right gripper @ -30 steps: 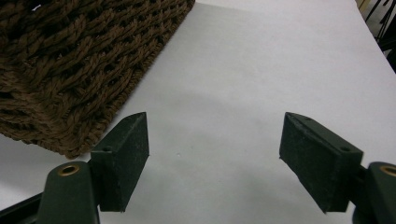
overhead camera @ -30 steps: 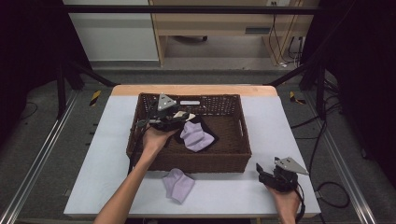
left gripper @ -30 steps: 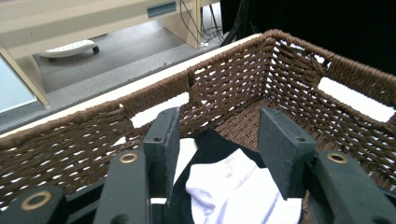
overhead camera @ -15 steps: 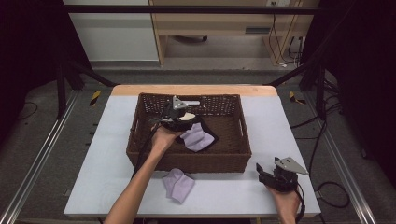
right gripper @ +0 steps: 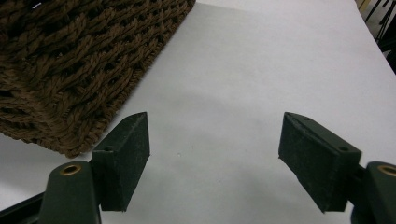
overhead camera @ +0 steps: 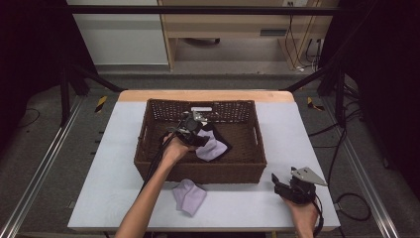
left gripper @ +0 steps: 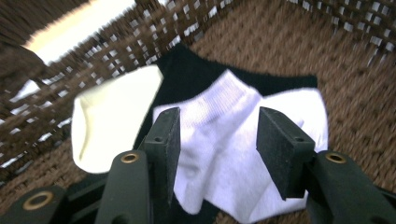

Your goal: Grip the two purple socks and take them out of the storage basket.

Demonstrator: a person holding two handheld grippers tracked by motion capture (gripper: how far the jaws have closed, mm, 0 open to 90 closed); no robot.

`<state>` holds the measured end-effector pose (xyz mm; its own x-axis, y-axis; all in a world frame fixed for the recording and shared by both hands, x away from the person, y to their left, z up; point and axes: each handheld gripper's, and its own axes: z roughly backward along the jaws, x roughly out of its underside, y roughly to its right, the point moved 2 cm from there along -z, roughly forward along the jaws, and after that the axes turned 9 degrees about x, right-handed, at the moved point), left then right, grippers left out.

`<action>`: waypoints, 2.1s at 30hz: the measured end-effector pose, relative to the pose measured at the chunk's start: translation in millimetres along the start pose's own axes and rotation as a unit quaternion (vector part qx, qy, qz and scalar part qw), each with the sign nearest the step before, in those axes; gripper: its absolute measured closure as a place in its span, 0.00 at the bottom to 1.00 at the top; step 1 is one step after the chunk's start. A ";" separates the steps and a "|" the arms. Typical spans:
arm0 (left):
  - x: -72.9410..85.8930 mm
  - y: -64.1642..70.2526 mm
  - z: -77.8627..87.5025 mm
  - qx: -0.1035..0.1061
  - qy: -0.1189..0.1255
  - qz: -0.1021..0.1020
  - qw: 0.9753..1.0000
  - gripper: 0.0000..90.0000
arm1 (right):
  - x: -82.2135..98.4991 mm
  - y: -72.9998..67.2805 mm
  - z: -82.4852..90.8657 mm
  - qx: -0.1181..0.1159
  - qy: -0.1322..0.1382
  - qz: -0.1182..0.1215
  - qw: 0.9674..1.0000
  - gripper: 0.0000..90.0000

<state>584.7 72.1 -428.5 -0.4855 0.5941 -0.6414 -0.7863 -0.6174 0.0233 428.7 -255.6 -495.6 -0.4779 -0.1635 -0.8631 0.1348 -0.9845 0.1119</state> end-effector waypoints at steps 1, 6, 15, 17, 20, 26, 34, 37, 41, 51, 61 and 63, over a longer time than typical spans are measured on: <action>0.3 0.3 -1.2 0.000 -0.004 0.000 1.000 0.56 | 0.0 0.0 0.0 0.000 0.000 0.000 1.000 0.28; 2.3 -2.4 -4.3 0.005 -0.022 0.012 1.000 0.59 | 0.0 0.0 0.3 0.000 0.001 -0.001 1.000 0.28; 1.5 -3.0 -14.7 -0.011 -0.078 0.002 0.997 0.59 | 0.0 0.0 0.2 0.000 0.001 -0.001 1.000 0.27; 0.8 -4.4 -16.7 -0.014 -0.088 0.007 0.996 0.64 | 0.0 0.1 0.4 0.001 0.002 -0.001 1.000 0.27; 1.1 -6.9 -20.2 -0.012 -0.108 0.021 0.994 0.74 | 0.0 0.3 0.1 0.000 0.001 -0.002 1.000 0.27; 1.9 -8.7 -19.8 0.007 -0.123 0.038 0.992 0.94 | 0.1 0.2 0.3 -0.001 0.002 -0.002 1.000 0.27; 0.5 -8.9 -19.9 0.006 -0.097 0.039 0.995 0.67 | 0.2 0.3 0.9 0.000 0.003 -0.004 1.000 0.27; 0.4 -8.6 -21.0 0.002 -0.098 0.035 0.995 0.62 | 0.0 0.6 0.5 0.000 0.002 -0.005 1.000 0.27; 1.3 -8.9 -22.6 0.004 -0.119 0.043 0.992 0.81 | 0.2 -0.2 1.2 0.000 0.004 -0.004 1.000 0.28; -2.0 -11.5 0.3 0.030 -0.044 0.066 0.996 0.96 | 0.2 0.7 1.3 0.000 0.004 -0.006 1.000 0.28; -4.8 1.9 35.8 0.011 0.092 0.031 0.995 0.96 | 0.0 0.6 0.5 0.002 0.001 -0.006 1.000 0.28; -6.6 2.7 44.3 0.009 0.120 0.031 0.992 0.96 | 0.0 0.6 0.3 0.001 -0.001 -0.008 1.000 0.28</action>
<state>568.9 89.4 -390.3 -0.4296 0.4144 -0.8023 -0.7653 -0.6387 0.0798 428.5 -256.3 -495.4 -0.4812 -0.1481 -0.8640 0.1255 -0.9871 0.0992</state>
